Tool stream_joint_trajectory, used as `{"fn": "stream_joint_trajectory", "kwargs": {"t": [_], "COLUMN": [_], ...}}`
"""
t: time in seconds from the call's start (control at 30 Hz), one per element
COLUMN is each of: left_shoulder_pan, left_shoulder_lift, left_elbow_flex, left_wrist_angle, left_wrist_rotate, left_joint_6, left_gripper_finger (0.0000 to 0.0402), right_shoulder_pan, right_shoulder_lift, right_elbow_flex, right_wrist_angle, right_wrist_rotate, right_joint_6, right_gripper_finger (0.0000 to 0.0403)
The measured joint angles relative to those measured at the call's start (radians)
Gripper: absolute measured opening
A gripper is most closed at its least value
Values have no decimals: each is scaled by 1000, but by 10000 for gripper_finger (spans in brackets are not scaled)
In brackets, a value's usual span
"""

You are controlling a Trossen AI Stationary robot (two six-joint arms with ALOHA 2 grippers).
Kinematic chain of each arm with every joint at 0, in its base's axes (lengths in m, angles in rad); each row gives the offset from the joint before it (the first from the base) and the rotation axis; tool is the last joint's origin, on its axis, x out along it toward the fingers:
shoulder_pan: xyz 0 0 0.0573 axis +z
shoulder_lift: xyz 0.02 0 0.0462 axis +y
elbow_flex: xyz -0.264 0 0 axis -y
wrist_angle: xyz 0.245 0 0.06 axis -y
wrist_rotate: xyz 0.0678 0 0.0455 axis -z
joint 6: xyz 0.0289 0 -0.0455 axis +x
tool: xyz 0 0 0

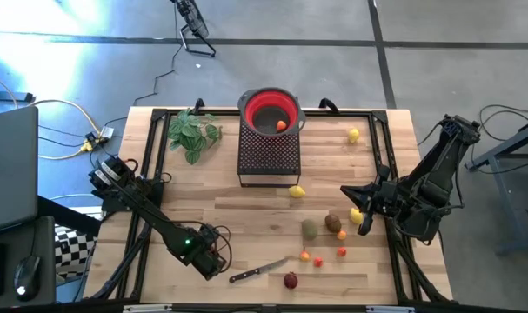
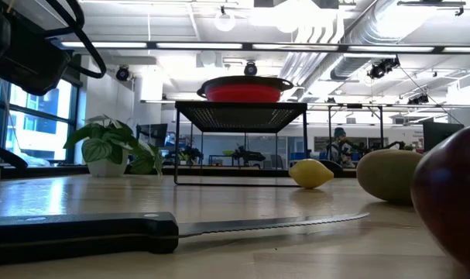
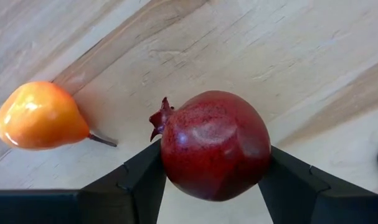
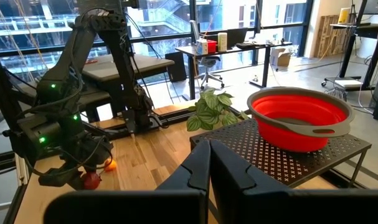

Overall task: Pick & Place Fruit
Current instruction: Put the left pomegranate into the red strainer bowl

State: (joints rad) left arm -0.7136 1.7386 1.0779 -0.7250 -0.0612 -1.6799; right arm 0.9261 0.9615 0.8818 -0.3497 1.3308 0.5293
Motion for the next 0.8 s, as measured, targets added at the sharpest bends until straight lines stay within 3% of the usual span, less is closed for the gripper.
{"fn": "stream_joint_trajectory", "kwargs": {"t": [0.23,0.8], "left_shoulder_pan": [0,0], "left_shoulder_lift": [0,0], "left_elbow_flex": [0,27], "left_wrist_angle": [13,131], "left_wrist_rotate": [-14,-200], "left_joint_6": [19,92], "left_gripper_finger": [214,214], "right_shoulder_pan": [0,0], "right_shoulder_lift": [0,0], "right_elbow_flex": [0,0], "right_wrist_angle": [0,0], "right_wrist_rotate": [-2,-2], "right_joint_6": [0,0], "right_gripper_finger": [3,3]}}
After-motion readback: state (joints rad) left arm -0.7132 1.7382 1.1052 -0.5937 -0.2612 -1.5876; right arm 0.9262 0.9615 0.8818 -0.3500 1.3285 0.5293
